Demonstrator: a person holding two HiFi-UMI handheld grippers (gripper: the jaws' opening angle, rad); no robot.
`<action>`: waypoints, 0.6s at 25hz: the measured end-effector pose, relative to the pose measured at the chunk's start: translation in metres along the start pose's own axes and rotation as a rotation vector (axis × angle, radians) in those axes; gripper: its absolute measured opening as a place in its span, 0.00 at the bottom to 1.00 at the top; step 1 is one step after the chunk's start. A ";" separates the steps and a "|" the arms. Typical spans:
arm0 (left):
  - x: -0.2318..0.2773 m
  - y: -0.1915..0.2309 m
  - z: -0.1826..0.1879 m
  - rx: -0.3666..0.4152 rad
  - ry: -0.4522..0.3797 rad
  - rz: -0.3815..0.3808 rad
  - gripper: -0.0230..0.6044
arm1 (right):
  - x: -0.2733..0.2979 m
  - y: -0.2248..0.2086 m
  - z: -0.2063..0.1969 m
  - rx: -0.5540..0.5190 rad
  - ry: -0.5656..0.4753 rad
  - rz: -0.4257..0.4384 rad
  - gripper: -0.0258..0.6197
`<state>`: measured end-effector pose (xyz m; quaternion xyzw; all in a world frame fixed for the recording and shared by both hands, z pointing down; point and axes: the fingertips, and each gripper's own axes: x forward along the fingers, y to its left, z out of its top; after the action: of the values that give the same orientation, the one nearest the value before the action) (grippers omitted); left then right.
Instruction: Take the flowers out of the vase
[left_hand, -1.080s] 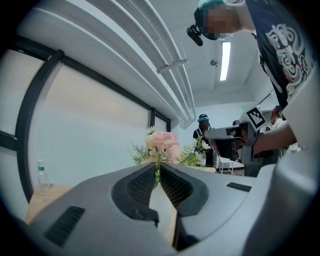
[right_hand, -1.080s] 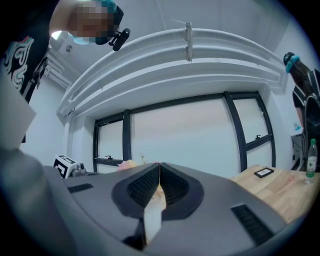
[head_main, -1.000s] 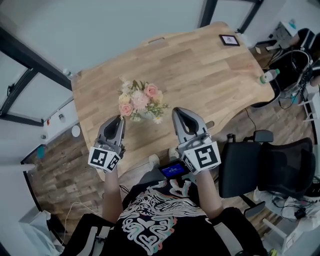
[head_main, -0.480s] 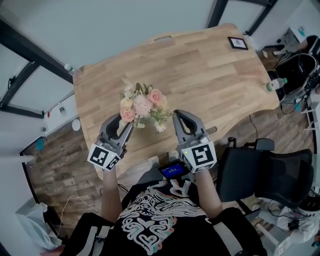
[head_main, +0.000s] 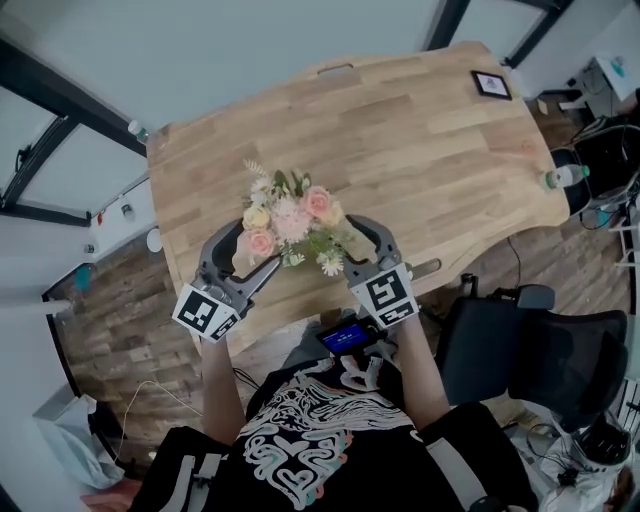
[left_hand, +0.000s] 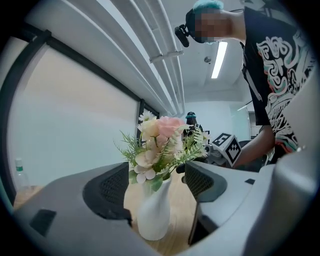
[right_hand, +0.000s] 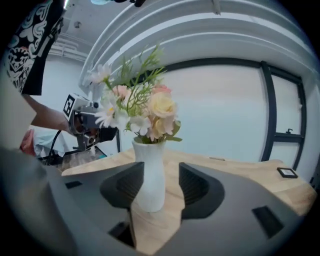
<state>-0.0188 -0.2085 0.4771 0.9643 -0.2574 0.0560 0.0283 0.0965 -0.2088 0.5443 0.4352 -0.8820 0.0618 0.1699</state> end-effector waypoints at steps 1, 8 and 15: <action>0.002 0.001 0.000 -0.001 -0.002 -0.004 0.56 | 0.007 0.004 -0.003 -0.015 0.015 0.021 0.37; 0.011 0.002 0.001 0.018 0.001 -0.049 0.56 | 0.053 0.025 -0.011 -0.075 0.033 0.125 0.54; 0.034 0.000 0.003 0.052 -0.004 -0.087 0.56 | 0.085 0.037 -0.009 -0.154 0.108 0.173 0.54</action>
<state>0.0106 -0.2252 0.4785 0.9751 -0.2135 0.0594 0.0051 0.0220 -0.2471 0.5846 0.3392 -0.9080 0.0318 0.2439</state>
